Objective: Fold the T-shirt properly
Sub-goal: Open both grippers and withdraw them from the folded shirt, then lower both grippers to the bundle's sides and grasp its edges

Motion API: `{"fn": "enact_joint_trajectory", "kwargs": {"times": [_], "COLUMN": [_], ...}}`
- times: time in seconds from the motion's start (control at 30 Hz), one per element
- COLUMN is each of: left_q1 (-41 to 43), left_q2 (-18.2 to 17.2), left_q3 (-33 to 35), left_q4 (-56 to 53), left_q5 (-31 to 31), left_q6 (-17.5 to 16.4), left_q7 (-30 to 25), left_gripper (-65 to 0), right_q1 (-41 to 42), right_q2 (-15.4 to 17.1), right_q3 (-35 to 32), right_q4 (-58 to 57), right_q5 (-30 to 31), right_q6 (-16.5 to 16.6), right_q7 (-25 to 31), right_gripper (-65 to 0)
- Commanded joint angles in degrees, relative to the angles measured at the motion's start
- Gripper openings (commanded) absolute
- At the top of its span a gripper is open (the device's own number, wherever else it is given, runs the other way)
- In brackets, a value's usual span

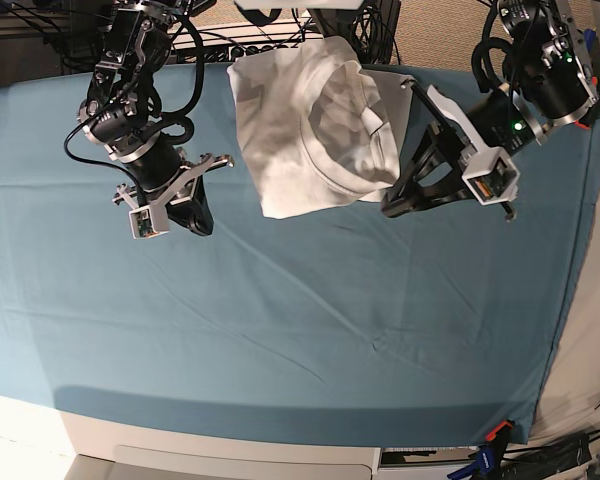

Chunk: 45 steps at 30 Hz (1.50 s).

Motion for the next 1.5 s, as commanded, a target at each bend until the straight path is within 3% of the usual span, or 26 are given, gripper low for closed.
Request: {"fn": "enact_joint_trajectory", "kwargs": {"times": [0.0, 0.07, 0.2, 0.27, 0.43, 0.63, 0.77, 0.87, 1.0, 1.17, 1.3, 1.4, 1.47], "left_q1": [-0.15, -0.15, -0.28, -0.63, -0.7, -0.79, -0.79, -0.76, -0.72, 1.01, 2.47, 3.8, 5.14], "left_q2": [-0.31, -0.33, -0.33, -0.42, -1.95, -3.37, -5.53, -6.01, -6.01, -6.03, -6.99, -9.11, -9.92], "left_q3": [-0.09, -0.07, -0.04, -0.04, 1.25, 4.5, 8.11, 10.19, 10.99, 10.93, 10.54, 9.31, 7.76], "left_q4": [0.85, 0.85, -3.26, -6.73, -10.4, -10.38, -10.38, -10.38, -10.38, -10.4, -10.38, -10.38, -10.36], "left_q5": [0.44, 4.07, 15.26, 16.72, 11.93, 5.25, 1.75, -1.92, -4.85, -0.24, 4.46, 6.08, 6.03], "left_q6": [-0.06, -0.06, 12.63, 14.69, 10.8, 2.56, 2.38, 2.36, 2.38, 3.76, 5.66, 8.13, 9.57], "left_q7": [-1.4, -1.66, -3.74, -3.69, -2.21, 3.69, 8.17, 11.13, 14.62, 17.35, 18.14, 17.92, 17.94], "left_gripper": [-65.0, -65.0, -65.0, -65.0, -65.0, -65.0, -65.0, -65.0, -65.0, -65.0, -65.0, -49.0, -39.9], "right_q1": [0.55, 0.52, 0.52, 0.55, 0.52, 0.52, 0.52, 0.2, -0.46, -0.39, -0.26, 0.22, 0.83], "right_q2": [0.2, 0.2, 0.2, 0.2, 0.17, 0.17, 0.17, 0.15, 0.17, 0.15, -0.04, 0.04, 0.02], "right_q3": [0.11, 0.09, 0.11, 0.09, -0.31, -0.33, -0.33, -0.33, -1.6, -2.1, -2.1, -2.05, -2.05], "right_q4": [0.81, 0.81, 0.81, 0.81, 0.81, 0.81, 0.81, 0.81, 0.81, 0.81, 0.81, 0.81, 0.81], "right_q5": [1.14, 1.16, 1.14, 1.25, 1.33, 1.36, 6.62, 14.91, 19.74, 18.12, 3.41, 0.94, 0.68], "right_q6": [0.15, 0.15, 0.13, 0.13, 0.13, 0.13, 0.24, 6.43, 6.48, 6.48, 5.38, 2.49, 0.11], "right_q7": [1.68, 1.68, 1.68, 1.7, 1.68, 1.33, -3.26, -8.04, -9.73, -9.62, -5.51, -5.07, -5.16], "right_gripper": [-65.0, -65.0, -65.0, -65.0, -65.0, -65.0, -65.0, -65.0, -65.0, -65.0, -65.0, -65.0, -50.9]}}
